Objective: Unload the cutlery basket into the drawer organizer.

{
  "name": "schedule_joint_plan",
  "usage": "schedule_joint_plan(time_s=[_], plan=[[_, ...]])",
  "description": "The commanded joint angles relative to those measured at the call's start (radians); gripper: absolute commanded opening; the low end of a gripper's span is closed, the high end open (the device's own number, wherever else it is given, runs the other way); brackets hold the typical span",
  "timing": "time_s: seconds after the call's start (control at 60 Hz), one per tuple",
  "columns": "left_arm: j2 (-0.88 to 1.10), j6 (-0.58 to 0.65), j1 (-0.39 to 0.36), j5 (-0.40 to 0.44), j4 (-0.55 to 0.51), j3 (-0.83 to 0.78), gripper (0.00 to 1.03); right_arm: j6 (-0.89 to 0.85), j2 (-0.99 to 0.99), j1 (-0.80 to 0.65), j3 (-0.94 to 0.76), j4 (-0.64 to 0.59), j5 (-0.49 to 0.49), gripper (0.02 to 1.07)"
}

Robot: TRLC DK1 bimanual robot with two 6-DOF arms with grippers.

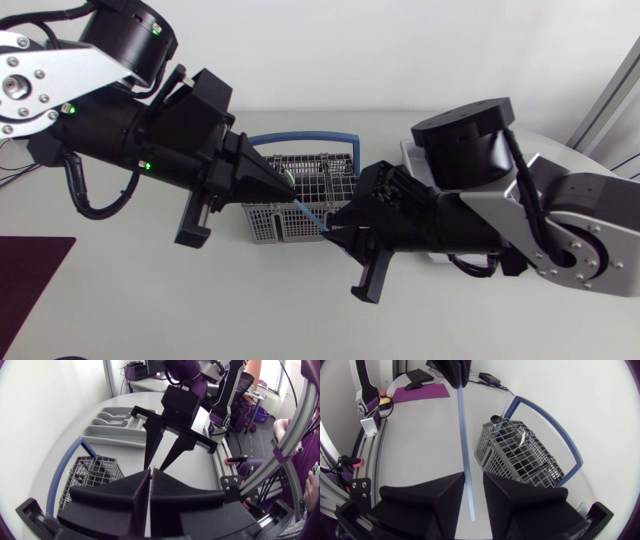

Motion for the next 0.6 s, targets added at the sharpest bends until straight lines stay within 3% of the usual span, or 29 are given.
schedule_joint_plan(time_s=[0.0, 0.183, 0.45, 0.483, 0.517, 0.55, 0.583], plan=[[0.017, -0.021, -0.006, 0.021, 0.005, 0.005, 0.1, 0.019, 0.019, 0.009, 0.024, 0.003, -0.007, 0.21], [0.024, -0.028, -0.009, 0.024, 0.005, 0.016, 0.1, 0.021, 0.035, 0.01, 0.031, -0.009, -0.025, 0.08], [0.031, -0.057, -0.01, 0.024, 0.008, 0.044, 0.12, 0.021, 0.035, 0.01, 0.032, -0.035, -0.033, 0.08], [0.033, -0.07, -0.007, 0.024, 0.013, 0.053, 0.19, 0.021, 0.033, 0.01, 0.032, -0.04, -0.033, 0.08], [0.034, -0.083, 0.002, 0.024, 0.021, 0.065, 0.34, 0.019, 0.03, 0.01, 0.032, -0.047, -0.036, 0.08], [0.034, -0.091, 0.01, 0.024, 0.022, 0.073, 0.42, 0.019, 0.03, 0.01, 0.031, -0.05, -0.036, 0.08], [0.037, -0.105, 0.025, 0.024, 0.027, 0.09, 0.6, 0.019, 0.028, 0.01, 0.028, -0.054, -0.036, 0.08]])
